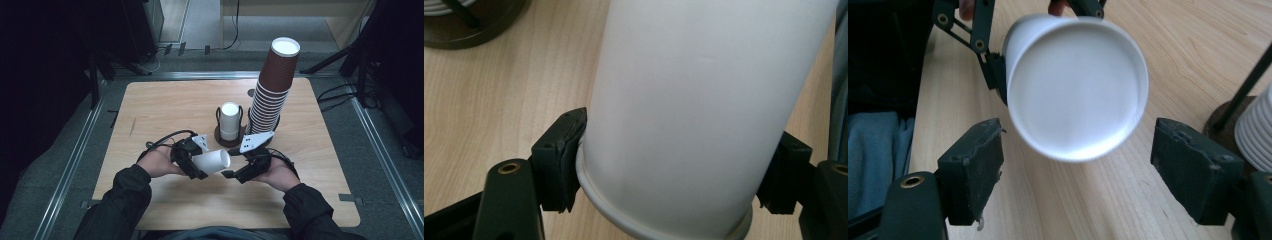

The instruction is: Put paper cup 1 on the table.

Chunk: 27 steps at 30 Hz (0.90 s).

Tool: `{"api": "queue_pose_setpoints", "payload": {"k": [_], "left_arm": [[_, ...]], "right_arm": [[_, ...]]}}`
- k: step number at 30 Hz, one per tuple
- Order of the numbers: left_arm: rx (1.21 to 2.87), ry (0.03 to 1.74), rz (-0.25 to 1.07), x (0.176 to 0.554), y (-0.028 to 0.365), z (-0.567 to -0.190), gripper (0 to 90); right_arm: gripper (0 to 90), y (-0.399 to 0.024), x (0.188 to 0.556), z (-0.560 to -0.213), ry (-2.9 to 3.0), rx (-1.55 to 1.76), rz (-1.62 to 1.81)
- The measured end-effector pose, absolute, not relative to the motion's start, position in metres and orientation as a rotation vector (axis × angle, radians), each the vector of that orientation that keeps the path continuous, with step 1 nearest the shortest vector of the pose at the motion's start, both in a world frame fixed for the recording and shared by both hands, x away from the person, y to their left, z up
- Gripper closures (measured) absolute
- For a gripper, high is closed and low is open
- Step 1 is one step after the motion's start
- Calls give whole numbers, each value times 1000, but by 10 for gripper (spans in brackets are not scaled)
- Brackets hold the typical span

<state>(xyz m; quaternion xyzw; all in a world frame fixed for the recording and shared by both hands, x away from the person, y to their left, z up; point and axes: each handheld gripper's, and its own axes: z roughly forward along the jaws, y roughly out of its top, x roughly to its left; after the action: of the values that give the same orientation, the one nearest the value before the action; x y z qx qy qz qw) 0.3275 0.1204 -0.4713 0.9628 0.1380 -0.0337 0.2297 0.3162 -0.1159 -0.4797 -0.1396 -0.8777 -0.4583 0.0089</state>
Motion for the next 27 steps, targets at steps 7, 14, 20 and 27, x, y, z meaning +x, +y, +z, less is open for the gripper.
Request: {"api": "queue_pose_setpoints", "payload": {"k": [7, 14, 20, 27], "left_arm": [[2678, 324, -116, 323, 111, -476, 264], [2689, 292, -137, 320, 104, -480, 260], [2695, 284, -137, 319, 104, -481, 251], [2646, 286, -106, 316, 107, -479, 142]], "right_arm": [[215, -109, 314, -478, -2726, -396, -1430], [297, -107, 311, -478, -2727, -339, -1402], [350, -106, 309, -477, -2746, -284, -1395], [346, -108, 308, -476, -2740, -282, -1384]]}}
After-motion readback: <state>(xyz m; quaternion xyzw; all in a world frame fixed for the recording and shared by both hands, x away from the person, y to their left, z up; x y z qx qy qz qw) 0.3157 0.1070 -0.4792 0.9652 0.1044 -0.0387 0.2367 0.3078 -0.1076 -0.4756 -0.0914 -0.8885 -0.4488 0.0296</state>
